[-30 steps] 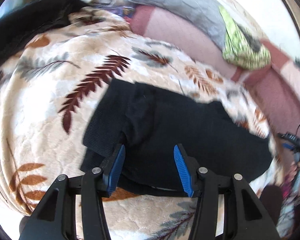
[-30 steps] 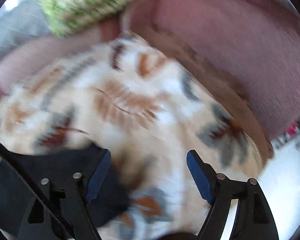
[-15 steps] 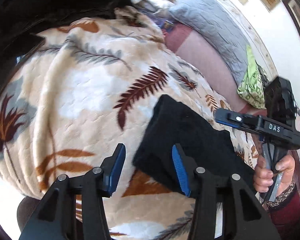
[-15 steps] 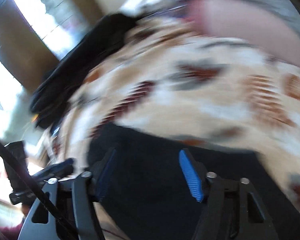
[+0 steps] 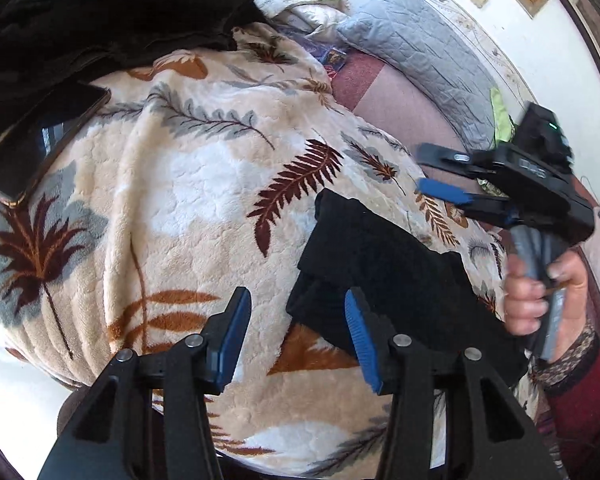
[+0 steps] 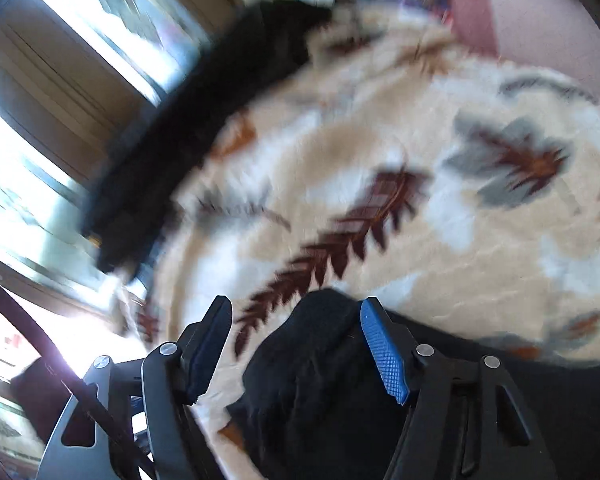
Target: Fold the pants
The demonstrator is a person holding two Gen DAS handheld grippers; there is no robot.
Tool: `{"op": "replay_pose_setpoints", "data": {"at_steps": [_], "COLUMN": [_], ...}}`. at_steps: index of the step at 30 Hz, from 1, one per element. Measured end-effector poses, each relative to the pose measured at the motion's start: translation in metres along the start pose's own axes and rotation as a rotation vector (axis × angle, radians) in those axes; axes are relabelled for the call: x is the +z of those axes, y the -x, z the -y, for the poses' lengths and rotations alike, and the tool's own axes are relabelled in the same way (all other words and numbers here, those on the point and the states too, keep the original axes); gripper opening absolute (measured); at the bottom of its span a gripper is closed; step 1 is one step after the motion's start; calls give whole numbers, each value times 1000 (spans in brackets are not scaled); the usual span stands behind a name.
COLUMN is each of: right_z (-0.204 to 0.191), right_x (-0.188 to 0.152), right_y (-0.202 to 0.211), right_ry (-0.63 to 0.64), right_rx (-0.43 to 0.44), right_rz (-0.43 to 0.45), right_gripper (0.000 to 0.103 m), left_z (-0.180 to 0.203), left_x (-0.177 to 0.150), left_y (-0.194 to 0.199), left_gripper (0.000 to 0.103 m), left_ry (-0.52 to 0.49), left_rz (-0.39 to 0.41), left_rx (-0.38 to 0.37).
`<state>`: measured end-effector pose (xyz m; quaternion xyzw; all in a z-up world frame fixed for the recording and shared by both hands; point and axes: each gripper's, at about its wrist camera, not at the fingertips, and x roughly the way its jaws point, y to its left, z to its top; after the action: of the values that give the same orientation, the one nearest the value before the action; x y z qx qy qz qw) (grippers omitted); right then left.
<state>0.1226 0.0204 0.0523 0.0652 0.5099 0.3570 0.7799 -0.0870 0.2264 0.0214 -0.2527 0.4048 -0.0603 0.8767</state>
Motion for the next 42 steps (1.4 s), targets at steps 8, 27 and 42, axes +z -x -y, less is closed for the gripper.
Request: {"op": "replay_pose_setpoints", "data": {"at_steps": [8, 27, 42], "right_z": [119, 133, 176], "right_x": [-26, -65, -268], "right_y": [100, 103, 204], "right_ry": [-169, -216, -714], "right_rx": [-370, -423, -382], "right_rz": [50, 128, 152], "right_gripper": [20, 41, 52], "left_z": [15, 41, 71], "left_x": [-5, -9, -22], "left_y": [-7, -7, 9], "left_gripper": [51, 52, 58], "left_ry": [-23, -79, -141], "left_rz": [-24, -42, -49], "left_rx": [-27, 18, 15]}}
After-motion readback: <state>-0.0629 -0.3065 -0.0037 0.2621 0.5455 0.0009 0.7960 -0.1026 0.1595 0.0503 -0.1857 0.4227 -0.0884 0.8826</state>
